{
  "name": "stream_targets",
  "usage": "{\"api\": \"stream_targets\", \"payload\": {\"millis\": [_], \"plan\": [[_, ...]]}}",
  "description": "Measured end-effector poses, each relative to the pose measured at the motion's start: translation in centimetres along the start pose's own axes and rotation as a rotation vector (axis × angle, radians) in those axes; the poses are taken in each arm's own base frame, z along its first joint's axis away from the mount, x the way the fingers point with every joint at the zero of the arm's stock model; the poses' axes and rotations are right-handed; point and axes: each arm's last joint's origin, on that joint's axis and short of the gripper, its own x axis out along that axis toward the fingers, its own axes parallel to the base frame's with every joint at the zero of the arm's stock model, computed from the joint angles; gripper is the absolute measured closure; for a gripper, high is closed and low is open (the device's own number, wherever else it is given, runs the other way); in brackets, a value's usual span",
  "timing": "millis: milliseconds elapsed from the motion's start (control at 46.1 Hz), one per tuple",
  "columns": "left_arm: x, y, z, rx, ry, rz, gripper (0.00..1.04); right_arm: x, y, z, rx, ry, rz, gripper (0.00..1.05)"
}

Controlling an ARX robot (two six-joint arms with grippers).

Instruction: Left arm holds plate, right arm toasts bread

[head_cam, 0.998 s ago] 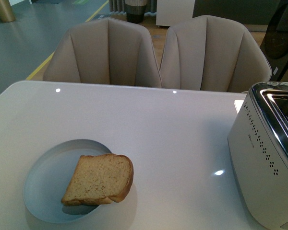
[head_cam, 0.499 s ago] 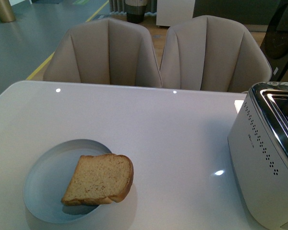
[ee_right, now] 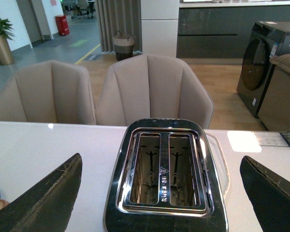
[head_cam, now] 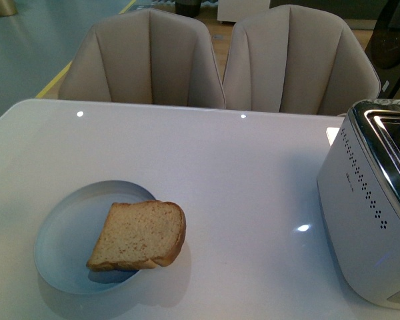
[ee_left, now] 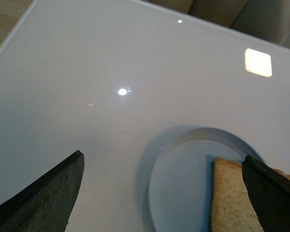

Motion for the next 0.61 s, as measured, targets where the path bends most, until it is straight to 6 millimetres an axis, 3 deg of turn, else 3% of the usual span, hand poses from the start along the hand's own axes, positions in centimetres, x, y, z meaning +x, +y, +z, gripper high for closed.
{"api": "stream_targets", "payload": {"millis": [174,282,608], "plan": [[4.4,1.9,-2.3,0.017,0.116,0.003,0.07,0.0,0.0,0.0,0.000,0.000,0.000,0.09],[6.8,1.6,-3.5,0.037,0.159,-0.039,0.07,0.0,0.0,0.0,0.000,0.000,0.000,0.09],[10.9,0.8,-4.1,0.049,0.206,-0.104,0.07,0.0,0.0,0.0,0.000,0.000,0.000,0.09]]}}
